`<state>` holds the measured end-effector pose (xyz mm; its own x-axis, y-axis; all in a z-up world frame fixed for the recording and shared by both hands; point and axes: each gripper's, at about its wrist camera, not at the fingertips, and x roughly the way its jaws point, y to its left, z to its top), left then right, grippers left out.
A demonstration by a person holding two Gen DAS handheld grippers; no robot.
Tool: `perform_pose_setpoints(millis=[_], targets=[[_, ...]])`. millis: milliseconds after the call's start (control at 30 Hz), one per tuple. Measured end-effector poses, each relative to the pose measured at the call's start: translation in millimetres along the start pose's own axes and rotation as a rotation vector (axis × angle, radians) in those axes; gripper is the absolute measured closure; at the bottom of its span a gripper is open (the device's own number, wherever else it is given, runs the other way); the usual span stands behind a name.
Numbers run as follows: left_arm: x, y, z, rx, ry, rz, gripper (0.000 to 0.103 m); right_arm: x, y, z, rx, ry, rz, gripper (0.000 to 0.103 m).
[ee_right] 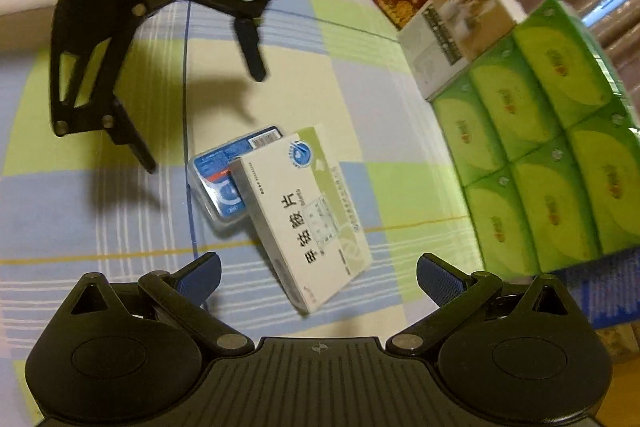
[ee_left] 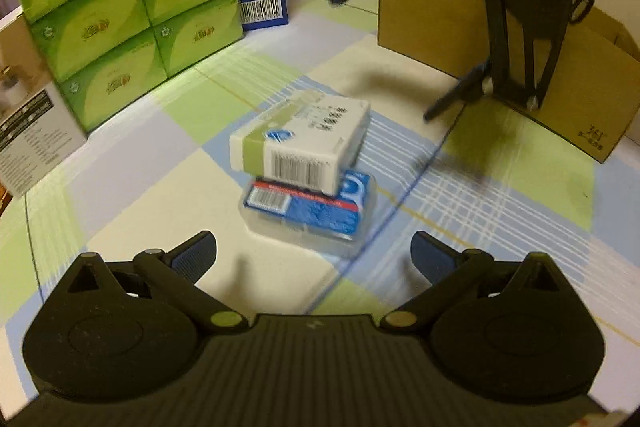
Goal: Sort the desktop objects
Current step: 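Grasp the white medicine box with the right tool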
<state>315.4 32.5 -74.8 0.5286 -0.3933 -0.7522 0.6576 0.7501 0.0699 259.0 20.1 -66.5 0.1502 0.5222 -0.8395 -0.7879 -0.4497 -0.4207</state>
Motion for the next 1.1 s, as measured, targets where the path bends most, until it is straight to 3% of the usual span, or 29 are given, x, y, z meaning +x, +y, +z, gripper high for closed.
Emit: perform_pose_setpoints(millis=[367,733,867,1000,1100], targets=[[37.1,9.9,4.7,0.091,0.003,-0.059,0.001,41.2,-12.3,9.6,-0.076,0.007,0.023,0.002],[50.4,8.4,-2.3,0.169,-0.002,-0.094,0.004,63.1,-10.8,25.0,-0.145,0.04,0.134,0.002],[47.7,10.8,-4.4,0.157,-0.013,-0.094,0.011,63.6,-7.7,30.6,-0.13,0.076,0.159,0.023],[44.0,11.1,-6.0,0.144,-0.006,-0.09,0.013,56.2,-2.6,31.8,-0.109,0.119,0.162,0.028],[39.7,6.8,-8.3,0.128,0.009,-0.077,0.013,47.0,-2.4,31.4,-0.025,0.151,0.138,0.029]])
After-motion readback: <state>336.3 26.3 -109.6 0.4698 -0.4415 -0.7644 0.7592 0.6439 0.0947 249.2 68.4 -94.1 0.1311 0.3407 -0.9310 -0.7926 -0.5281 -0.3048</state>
